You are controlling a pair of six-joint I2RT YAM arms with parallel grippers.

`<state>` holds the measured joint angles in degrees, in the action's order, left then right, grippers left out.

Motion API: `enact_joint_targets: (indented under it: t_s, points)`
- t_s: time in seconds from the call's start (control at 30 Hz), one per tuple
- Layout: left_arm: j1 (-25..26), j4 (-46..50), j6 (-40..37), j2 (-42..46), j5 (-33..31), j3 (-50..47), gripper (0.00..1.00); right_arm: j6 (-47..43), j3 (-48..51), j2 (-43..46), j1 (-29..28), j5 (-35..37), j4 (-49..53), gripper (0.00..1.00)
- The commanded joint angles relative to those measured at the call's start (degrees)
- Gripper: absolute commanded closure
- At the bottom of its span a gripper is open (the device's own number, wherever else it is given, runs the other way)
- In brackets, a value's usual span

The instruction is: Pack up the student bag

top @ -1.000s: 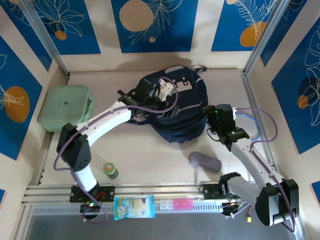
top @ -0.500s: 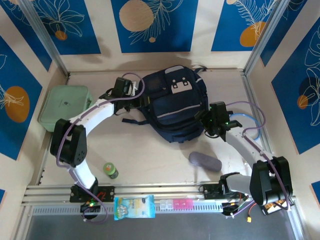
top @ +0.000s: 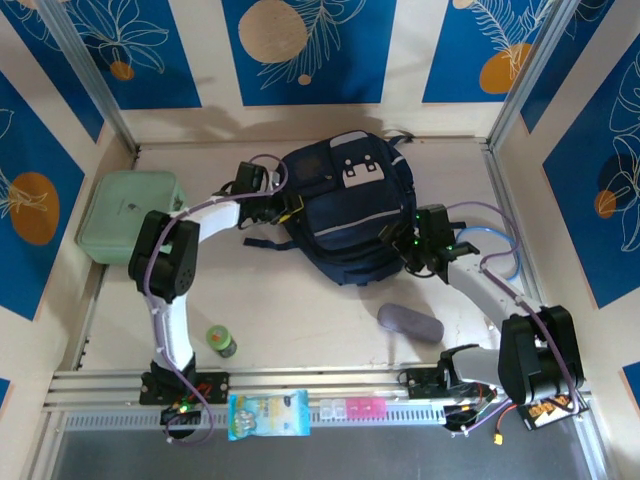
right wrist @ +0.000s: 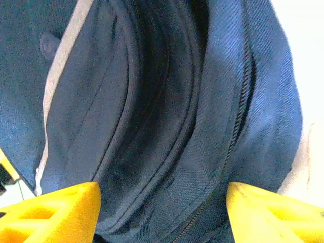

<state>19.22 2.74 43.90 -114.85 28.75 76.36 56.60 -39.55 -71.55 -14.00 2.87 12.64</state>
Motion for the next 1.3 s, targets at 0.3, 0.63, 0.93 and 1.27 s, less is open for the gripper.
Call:
enact_joint_targets:
  t_s: [0.3,0.63,0.93,1.27]
  points:
    - [-2.44,-4.12,1.14,-4.28,6.46,4.24,0.63,-1.24,3.20,-2.71,-0.68,-6.16,-4.21,0.39]
    - [-3.94,-11.62,6.39,2.77,9.07,-3.06,1.00,-7.79,-0.06,-7.72,-1.12,-10.57,-11.33,0.42]
    - [-6.64,-20.85,17.47,19.06,4.93,-20.62,1.00,-16.77,-14.02,-21.92,-0.50,-14.59,-16.10,0.43]
    - [-6.48,-16.54,26.96,36.37,-6.77,-32.68,1.00,-18.28,-28.02,-31.83,-0.62,-9.50,-11.40,0.46]
